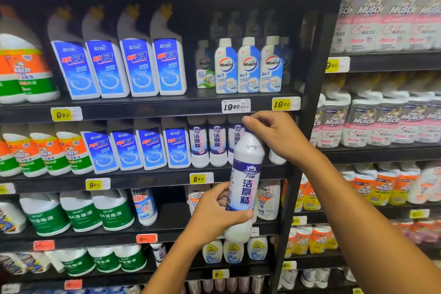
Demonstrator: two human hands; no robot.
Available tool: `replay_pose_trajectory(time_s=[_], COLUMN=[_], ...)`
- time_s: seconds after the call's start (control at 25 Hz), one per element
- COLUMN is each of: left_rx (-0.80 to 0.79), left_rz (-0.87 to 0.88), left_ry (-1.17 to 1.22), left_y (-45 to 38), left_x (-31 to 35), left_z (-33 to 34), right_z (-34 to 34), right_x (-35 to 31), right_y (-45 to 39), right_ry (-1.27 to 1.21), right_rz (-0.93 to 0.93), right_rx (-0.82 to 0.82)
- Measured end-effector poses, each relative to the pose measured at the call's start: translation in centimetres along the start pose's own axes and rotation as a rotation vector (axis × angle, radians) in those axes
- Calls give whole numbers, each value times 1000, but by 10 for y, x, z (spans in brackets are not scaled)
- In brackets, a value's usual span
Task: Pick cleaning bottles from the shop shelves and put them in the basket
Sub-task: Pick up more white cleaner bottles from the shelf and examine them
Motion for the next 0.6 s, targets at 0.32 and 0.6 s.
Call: replay_pose_trajectory(time_s=[0.32, 0.6], left_rx=[14, -175], left_rz=[-8, -4], left_ry=[-15, 15], left_y=[-8, -5], left_x=[2, 7], left_z=[5, 0], right_z=[-3, -2], right_x=[14, 11], right_y=[2, 2], right_ry=[67, -320], right_rz=[-27, -28], right_rx=[-219, -217])
Point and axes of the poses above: each hand's wrist, its own y-axis away from the middle knuckle, its own z-axis out of the palm, x = y × z, the point moved 2 cm from there along -y, towards the middle knuckle, and after that the axes turned 8 degrees about -z, right-handed, at the moved point
